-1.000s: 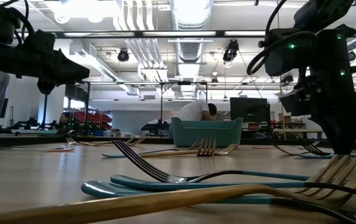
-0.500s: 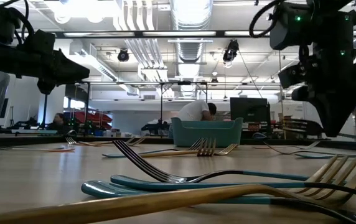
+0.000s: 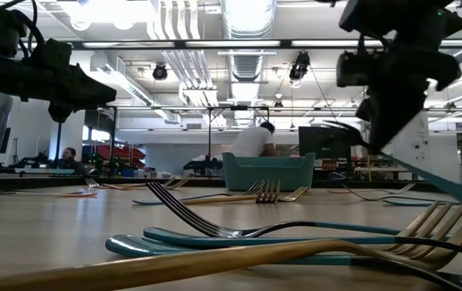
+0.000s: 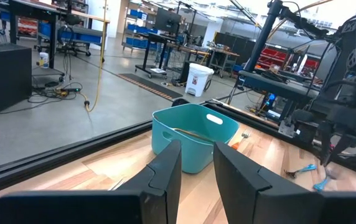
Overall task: Sort silverware by color (type)
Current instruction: Put the blue fork into the black bin
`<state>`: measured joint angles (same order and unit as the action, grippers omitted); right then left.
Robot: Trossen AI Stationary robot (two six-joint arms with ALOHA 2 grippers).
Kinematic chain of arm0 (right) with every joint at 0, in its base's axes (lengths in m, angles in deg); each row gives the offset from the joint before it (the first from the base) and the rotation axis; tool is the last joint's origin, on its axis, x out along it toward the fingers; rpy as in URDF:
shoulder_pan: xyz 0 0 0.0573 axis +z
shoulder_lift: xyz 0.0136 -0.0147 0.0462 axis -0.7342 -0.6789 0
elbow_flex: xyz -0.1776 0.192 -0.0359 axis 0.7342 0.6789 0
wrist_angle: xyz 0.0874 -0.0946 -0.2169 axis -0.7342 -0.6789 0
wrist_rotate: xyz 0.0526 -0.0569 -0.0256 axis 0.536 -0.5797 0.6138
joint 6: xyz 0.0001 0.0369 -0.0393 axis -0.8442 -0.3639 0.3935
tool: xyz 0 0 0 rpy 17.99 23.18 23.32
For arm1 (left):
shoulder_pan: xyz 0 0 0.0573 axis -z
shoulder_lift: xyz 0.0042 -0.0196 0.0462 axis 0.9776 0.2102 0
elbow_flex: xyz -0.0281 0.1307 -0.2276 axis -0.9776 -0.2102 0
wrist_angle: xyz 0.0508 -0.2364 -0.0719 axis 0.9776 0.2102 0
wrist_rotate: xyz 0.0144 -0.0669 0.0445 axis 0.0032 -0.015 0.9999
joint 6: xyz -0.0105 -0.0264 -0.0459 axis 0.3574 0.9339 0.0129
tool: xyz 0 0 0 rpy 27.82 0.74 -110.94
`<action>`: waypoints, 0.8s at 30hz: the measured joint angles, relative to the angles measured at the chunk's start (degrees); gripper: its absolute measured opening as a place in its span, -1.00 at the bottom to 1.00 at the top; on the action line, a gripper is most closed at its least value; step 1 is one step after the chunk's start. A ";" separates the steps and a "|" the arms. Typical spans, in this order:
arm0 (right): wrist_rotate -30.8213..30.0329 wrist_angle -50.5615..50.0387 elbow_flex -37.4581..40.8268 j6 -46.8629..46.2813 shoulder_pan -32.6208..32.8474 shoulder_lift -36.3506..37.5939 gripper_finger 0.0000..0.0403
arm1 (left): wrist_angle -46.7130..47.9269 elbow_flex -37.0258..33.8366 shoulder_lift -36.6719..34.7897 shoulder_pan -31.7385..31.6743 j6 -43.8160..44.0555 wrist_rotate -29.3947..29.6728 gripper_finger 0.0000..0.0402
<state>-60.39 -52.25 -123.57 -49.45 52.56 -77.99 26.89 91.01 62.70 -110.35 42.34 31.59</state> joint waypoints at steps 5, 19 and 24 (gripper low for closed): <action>-1.79 6.48 -0.03 -0.29 -0.11 -0.13 -0.94 | 0.02 0.00 0.00 0.00 0.01 0.00 -0.61; -10.03 11.42 -0.03 -4.96 -1.62 -0.20 -0.94 | -2.34 -0.01 0.00 0.00 0.20 2.74 -0.61; -13.40 14.49 -0.03 -7.15 -1.74 -0.20 -0.94 | -3.54 -0.01 0.00 -0.02 1.28 2.17 -0.61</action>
<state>-73.79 -37.77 -123.60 -56.60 50.82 -78.19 23.35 90.99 62.70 -110.37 43.63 33.76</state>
